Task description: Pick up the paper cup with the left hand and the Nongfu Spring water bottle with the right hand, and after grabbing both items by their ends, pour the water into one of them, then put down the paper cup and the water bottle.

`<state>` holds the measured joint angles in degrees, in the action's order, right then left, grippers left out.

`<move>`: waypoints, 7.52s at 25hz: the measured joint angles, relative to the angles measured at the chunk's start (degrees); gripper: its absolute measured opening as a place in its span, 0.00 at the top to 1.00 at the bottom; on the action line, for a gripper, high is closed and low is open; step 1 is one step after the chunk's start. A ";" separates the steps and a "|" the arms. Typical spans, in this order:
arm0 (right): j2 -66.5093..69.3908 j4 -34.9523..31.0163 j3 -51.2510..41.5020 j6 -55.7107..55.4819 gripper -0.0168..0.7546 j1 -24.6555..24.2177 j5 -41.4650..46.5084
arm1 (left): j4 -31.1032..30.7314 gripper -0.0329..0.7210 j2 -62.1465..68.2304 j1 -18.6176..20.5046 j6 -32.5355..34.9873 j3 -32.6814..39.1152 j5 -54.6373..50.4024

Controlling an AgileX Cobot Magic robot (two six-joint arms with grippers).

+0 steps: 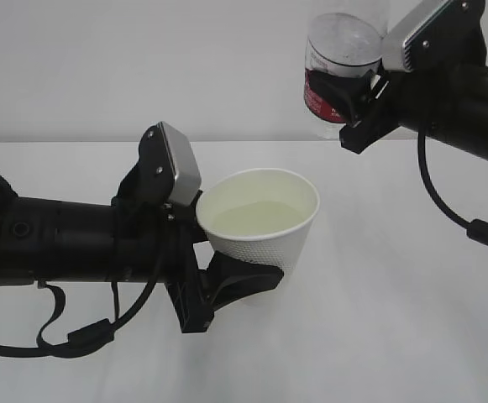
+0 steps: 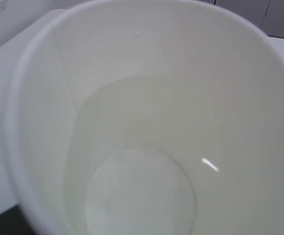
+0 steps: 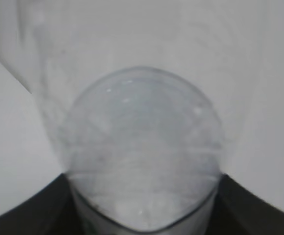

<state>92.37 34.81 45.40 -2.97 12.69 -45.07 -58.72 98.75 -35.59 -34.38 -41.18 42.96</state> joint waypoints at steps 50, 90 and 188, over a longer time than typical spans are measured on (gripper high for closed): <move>-0.09 -44.44 -13.68 12.54 0.42 0.00 4.43 | 0.11 0.30 0.00 0.00 0.00 0.00 -0.33; -0.22 -44.76 -17.49 12.87 0.42 0.00 3.63 | 14.63 0.30 0.00 0.00 7.88 0.00 -2.18; -0.22 -44.86 -17.49 12.76 0.42 0.00 3.51 | 46.54 0.30 15.66 36.27 22.02 0.00 5.26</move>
<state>92.16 -10.04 27.91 9.79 12.69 -41.56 -12.18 114.41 0.67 -12.36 -41.18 48.22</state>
